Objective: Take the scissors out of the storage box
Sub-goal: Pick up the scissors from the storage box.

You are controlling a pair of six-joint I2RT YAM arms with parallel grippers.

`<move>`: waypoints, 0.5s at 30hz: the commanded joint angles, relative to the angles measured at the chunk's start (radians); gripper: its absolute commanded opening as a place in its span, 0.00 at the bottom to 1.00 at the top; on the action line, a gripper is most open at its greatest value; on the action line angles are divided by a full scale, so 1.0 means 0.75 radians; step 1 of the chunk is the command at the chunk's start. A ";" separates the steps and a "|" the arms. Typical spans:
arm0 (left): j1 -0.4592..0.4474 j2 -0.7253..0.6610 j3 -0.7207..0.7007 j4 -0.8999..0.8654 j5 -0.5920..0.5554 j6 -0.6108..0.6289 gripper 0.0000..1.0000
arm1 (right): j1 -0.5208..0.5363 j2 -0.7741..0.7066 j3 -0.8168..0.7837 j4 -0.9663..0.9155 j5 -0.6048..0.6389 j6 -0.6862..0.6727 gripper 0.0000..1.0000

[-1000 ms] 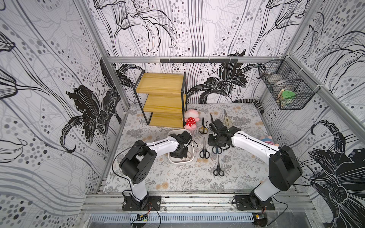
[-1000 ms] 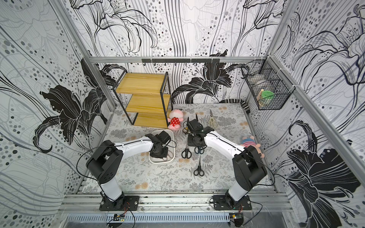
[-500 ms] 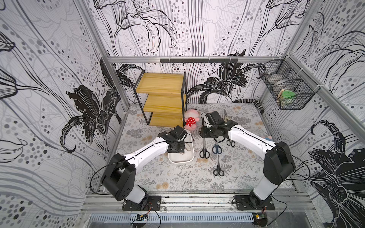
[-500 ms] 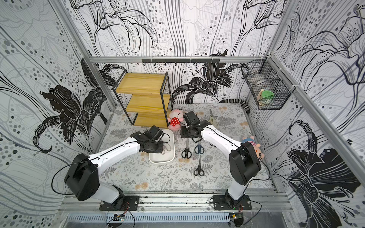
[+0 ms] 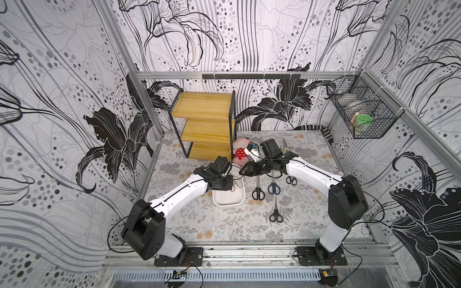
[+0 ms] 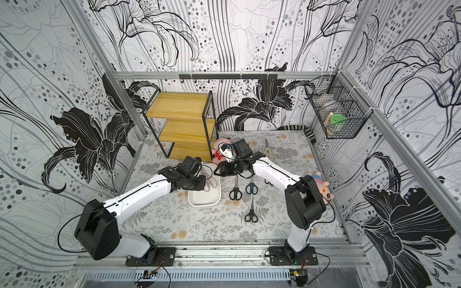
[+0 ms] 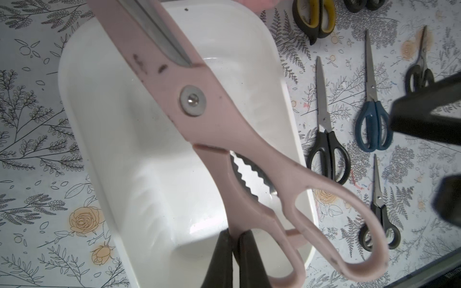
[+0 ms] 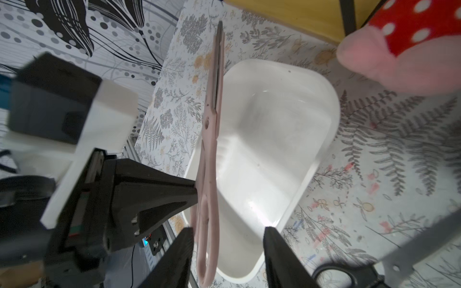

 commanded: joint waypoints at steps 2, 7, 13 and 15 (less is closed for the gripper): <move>0.001 -0.043 -0.013 0.082 0.032 0.048 0.00 | 0.000 0.002 -0.018 0.033 -0.099 -0.012 0.50; 0.000 -0.040 -0.016 0.098 0.029 0.045 0.00 | 0.002 0.001 -0.050 0.075 -0.162 0.021 0.47; 0.001 -0.035 -0.015 0.138 0.024 0.019 0.00 | 0.001 0.006 -0.091 0.092 -0.169 0.032 0.40; 0.001 -0.030 -0.012 0.150 0.023 0.011 0.00 | 0.000 0.010 -0.097 0.101 -0.178 0.040 0.35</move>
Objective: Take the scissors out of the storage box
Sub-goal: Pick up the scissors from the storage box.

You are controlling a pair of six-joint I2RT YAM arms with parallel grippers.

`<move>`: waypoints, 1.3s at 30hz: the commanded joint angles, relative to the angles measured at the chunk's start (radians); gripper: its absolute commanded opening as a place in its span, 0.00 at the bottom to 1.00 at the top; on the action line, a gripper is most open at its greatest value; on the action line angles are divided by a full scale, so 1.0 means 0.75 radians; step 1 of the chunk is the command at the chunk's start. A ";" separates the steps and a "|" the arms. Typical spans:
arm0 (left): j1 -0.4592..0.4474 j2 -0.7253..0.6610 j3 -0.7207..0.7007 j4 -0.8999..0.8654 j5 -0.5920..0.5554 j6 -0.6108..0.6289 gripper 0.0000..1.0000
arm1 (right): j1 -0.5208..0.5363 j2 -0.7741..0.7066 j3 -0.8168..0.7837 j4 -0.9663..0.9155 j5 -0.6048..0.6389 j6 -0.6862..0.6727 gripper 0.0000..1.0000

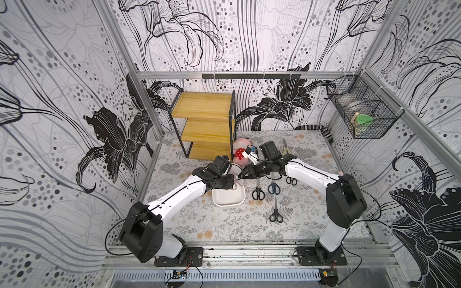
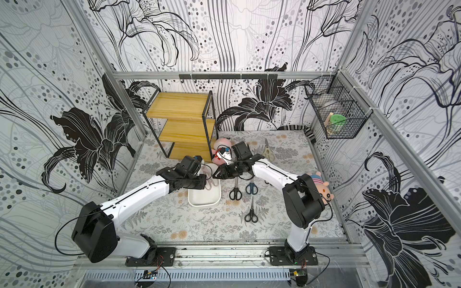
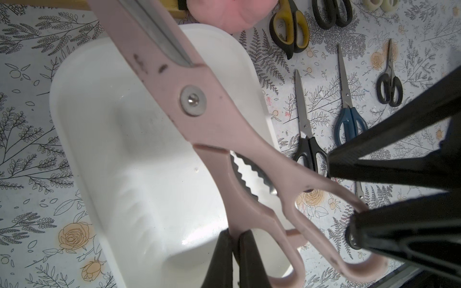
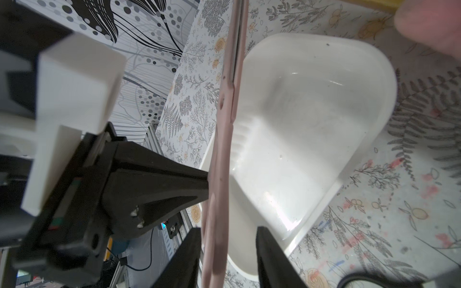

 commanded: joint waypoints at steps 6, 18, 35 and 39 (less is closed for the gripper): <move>0.001 -0.018 0.002 0.090 -0.024 -0.013 0.00 | 0.002 0.002 -0.045 0.058 -0.046 0.030 0.17; -0.001 -0.018 0.013 0.091 -0.052 -0.066 0.56 | 0.002 -0.014 -0.076 0.097 -0.045 0.054 0.00; 0.105 -0.402 -0.216 0.515 -0.236 -0.350 0.66 | 0.002 -0.587 -0.609 0.014 0.294 0.430 0.00; 0.108 -0.425 -0.284 0.692 -0.223 -0.408 0.68 | 0.015 -0.785 -0.760 -0.108 0.355 0.564 0.00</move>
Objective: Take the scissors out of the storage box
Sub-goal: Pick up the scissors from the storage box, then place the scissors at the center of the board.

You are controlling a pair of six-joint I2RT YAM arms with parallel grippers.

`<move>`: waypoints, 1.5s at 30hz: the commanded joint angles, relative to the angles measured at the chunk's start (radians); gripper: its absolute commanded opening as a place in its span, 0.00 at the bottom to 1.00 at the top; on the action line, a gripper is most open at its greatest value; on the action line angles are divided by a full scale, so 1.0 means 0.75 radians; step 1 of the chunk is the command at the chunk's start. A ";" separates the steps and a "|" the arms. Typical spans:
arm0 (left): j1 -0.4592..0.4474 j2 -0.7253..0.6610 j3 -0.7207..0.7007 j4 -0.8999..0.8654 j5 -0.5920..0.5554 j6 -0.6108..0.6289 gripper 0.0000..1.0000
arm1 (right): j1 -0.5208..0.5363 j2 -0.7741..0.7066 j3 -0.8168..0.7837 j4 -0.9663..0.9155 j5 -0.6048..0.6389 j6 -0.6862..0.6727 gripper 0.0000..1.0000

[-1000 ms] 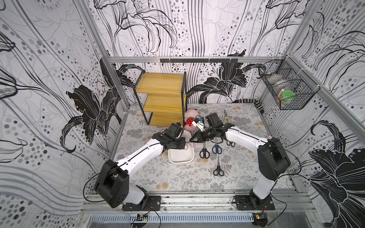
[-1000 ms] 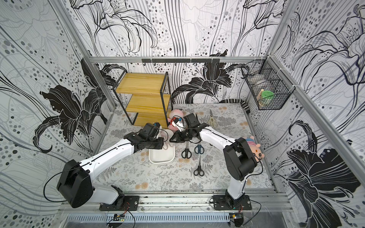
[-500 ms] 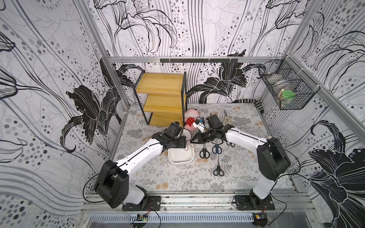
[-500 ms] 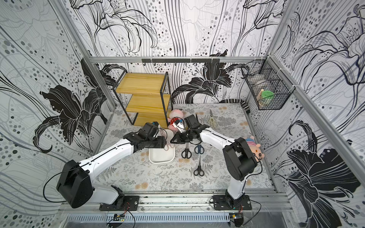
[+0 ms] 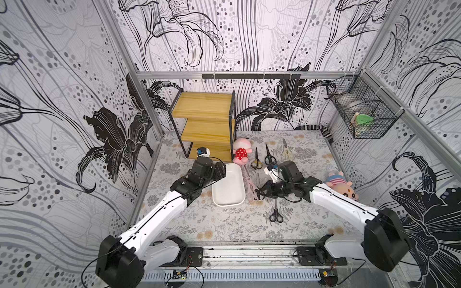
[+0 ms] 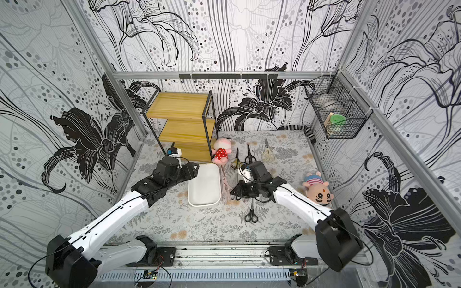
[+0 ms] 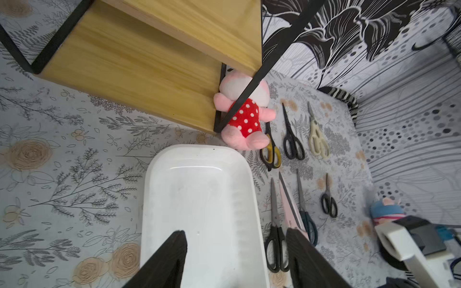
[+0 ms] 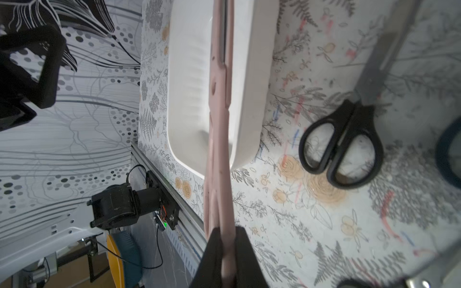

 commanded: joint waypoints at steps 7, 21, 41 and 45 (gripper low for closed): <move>0.003 0.006 -0.062 0.246 0.041 -0.071 0.68 | 0.144 -0.315 -0.304 -0.186 0.179 0.397 0.00; 0.005 -0.083 -0.138 0.177 0.018 -0.036 0.68 | 0.207 -0.387 -0.298 -0.260 0.343 0.458 0.00; 0.006 0.031 -0.076 0.222 0.093 0.102 0.68 | 0.162 -0.373 -0.015 -1.011 0.754 0.422 0.00; 0.006 0.031 -0.081 0.222 0.089 0.129 0.68 | 0.079 -0.289 0.070 -1.104 0.818 0.302 0.00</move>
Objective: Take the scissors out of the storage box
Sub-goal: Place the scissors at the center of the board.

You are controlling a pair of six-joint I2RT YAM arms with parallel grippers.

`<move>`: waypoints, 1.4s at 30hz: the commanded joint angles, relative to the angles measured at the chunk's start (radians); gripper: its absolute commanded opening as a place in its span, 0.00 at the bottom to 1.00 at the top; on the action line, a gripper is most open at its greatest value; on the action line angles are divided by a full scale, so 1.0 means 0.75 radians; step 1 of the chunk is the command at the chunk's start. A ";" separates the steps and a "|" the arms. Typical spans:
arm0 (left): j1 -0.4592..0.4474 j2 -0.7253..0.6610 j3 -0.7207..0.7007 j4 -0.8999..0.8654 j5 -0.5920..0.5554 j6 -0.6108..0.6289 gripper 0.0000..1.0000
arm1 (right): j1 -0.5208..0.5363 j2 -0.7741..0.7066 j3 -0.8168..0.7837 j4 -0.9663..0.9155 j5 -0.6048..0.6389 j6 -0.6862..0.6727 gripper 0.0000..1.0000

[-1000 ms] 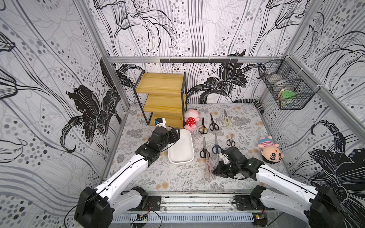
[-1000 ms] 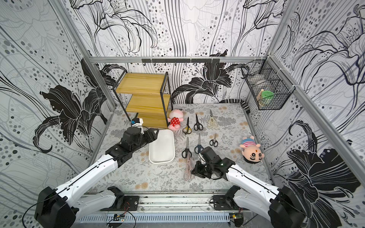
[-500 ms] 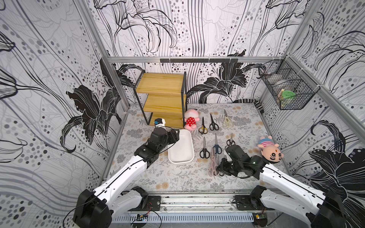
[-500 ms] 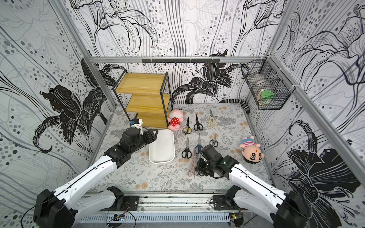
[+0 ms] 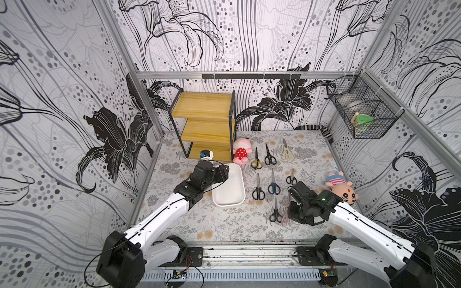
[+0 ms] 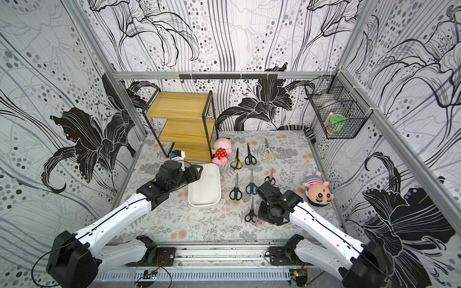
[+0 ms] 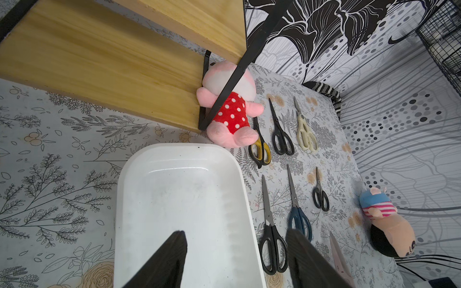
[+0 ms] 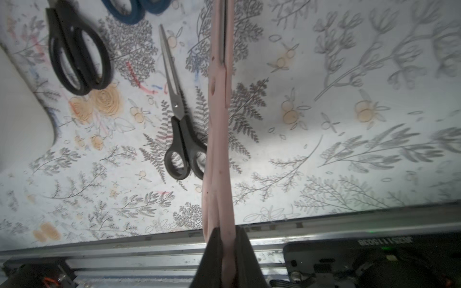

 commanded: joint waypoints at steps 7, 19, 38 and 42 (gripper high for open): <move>0.012 0.001 0.007 0.060 0.009 0.065 0.68 | -0.181 0.068 0.030 0.011 -0.074 -0.315 0.00; 0.031 0.008 -0.008 0.066 0.013 0.074 0.68 | -0.184 0.195 -0.013 -0.060 -0.025 -0.390 0.00; 0.040 0.000 -0.005 0.061 0.022 0.072 0.68 | -0.185 0.358 -0.019 -0.083 0.113 -0.367 0.14; 0.039 0.002 -0.002 0.055 0.022 0.075 0.68 | -0.184 0.407 -0.002 -0.071 0.139 -0.373 0.17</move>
